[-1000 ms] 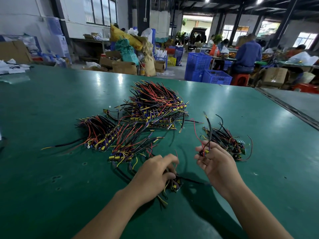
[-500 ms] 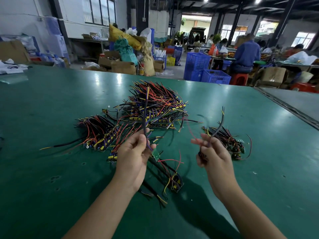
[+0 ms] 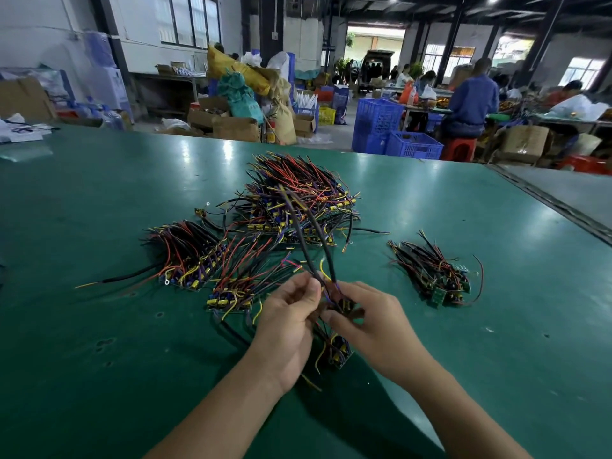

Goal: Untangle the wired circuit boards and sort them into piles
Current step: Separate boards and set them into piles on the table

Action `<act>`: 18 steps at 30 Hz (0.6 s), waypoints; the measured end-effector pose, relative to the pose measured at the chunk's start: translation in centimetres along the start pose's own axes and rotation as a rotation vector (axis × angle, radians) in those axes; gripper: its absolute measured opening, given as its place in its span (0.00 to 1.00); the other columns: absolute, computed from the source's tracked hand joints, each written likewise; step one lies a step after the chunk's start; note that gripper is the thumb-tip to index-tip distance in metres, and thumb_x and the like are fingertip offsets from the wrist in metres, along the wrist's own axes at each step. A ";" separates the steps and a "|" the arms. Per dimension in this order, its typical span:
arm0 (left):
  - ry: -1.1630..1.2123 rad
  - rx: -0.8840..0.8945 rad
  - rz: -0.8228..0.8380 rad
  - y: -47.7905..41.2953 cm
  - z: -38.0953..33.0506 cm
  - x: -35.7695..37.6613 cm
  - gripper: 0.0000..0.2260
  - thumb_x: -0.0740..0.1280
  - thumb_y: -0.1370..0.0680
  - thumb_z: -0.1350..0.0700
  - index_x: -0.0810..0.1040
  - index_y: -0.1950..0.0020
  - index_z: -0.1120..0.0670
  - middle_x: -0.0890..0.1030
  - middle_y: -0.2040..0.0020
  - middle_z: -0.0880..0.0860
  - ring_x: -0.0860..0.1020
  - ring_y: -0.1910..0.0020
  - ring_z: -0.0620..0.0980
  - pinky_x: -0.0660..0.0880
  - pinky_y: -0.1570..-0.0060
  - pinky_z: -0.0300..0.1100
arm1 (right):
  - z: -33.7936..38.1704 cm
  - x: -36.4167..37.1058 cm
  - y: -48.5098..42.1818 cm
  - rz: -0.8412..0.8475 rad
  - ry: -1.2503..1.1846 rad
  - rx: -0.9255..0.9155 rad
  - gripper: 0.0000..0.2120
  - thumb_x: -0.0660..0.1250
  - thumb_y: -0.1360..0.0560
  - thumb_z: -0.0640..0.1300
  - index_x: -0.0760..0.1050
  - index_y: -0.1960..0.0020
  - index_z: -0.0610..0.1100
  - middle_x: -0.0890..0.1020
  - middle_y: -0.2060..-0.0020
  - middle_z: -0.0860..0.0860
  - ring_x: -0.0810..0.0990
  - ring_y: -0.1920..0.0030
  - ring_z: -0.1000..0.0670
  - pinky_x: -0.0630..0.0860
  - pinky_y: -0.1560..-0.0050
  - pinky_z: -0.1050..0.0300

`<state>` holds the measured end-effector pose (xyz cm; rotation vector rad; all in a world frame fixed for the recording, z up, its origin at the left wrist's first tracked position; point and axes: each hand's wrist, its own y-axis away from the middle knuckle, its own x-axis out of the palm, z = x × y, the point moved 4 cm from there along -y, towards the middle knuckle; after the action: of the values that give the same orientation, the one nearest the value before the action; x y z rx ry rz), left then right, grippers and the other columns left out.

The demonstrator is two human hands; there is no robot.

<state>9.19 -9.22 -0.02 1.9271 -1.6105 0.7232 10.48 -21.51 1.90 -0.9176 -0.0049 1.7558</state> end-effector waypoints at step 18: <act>-0.597 0.065 0.114 1.6 0.6 1.6 0.13 0.57 0.17 0.61 0.75 0.39 0.48 0.83 0.47 0.44 0.80 0.52 0.42 0.75 0.58 0.35 | -2.0 -1.3 0.2 -0.384 -0.684 0.320 0.09 0.61 0.20 0.34 0.76 0.57 0.42 0.79 0.69 0.52 0.79 0.65 0.53 0.79 0.64 0.59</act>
<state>7.87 -10.99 0.72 2.2484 -2.0743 0.2430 11.64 -23.51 1.21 -0.0485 -0.3142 1.5668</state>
